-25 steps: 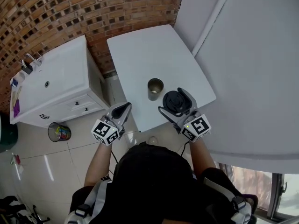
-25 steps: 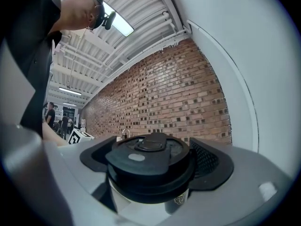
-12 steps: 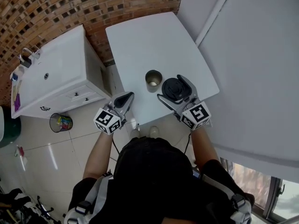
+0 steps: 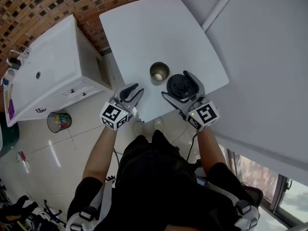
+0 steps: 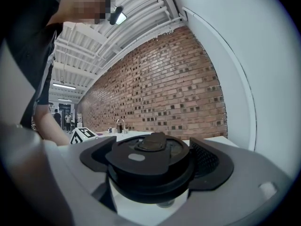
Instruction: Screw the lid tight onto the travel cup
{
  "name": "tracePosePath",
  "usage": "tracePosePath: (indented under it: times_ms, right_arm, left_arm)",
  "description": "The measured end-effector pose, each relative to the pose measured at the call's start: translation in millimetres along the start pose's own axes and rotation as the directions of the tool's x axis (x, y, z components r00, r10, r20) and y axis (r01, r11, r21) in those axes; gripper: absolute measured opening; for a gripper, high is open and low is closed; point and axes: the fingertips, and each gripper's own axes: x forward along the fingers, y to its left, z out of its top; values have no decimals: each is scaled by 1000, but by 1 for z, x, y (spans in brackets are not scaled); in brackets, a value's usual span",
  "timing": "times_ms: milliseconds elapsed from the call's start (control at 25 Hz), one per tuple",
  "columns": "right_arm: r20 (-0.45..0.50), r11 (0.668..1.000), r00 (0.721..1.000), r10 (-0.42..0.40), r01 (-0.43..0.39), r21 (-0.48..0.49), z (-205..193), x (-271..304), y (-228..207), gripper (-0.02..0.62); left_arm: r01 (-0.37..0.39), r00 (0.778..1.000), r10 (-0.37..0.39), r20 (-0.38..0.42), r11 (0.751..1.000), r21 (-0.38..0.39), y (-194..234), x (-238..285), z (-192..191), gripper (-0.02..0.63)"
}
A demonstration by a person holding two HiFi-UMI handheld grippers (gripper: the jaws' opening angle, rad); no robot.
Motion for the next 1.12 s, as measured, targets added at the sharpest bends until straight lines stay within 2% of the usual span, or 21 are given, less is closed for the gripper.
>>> tracePosePath:
  times_ms: [160,240,280,320,400,480,640,680,760,880,1120]
  right_arm:
    - [-2,999,999,-32,32,15,-9,2,-8,479]
    - [-7,999,999,-45,45,28,-16,0,-11,479]
    - [-12,998,999,-47,48,34,-21,-1,-12,479]
    - [-19,998,999,-48,49,38,-26,-3,-13,479]
    - [-36,998,998,-50,51,35,-34,-6,-14,479]
    - [-54,998,997,-56,57,20,-40,-8,-16,479]
    - [-74,998,995,-60,61,13,-45,-10,-16,479]
    - [-76,998,995,-58,60,19,-44,-10,-16,479]
    - [-77,997,995,-61,64,34,-41,-13,-18,479]
    - [-70,996,994,-82,83,22,-45,-21,-31,479]
    - [-82,996,993,-83,85,13,-52,-14,-37,479]
  left_arm:
    - [6,1000,-5,-29,1000,13,12,22,-17,161]
    - [35,998,-35,-52,999,1,11,34,-29,196]
    - [62,995,-62,-78,998,-3,7,40,-38,225]
    - [91,990,-91,-110,996,2,1,47,-48,287]
    - [130,977,-123,-174,991,35,-5,59,-64,321]
    - [134,974,-121,-192,989,56,-1,69,-72,322]
    - [126,983,-114,-145,989,76,10,87,-74,324]
    - [127,983,-115,-147,989,80,12,90,-77,370]
    - [132,983,-121,-139,989,71,14,97,-80,371]
    - [163,979,-154,-132,985,63,11,107,-84,388]
    - [230,964,-209,-162,965,128,5,122,-93,385]
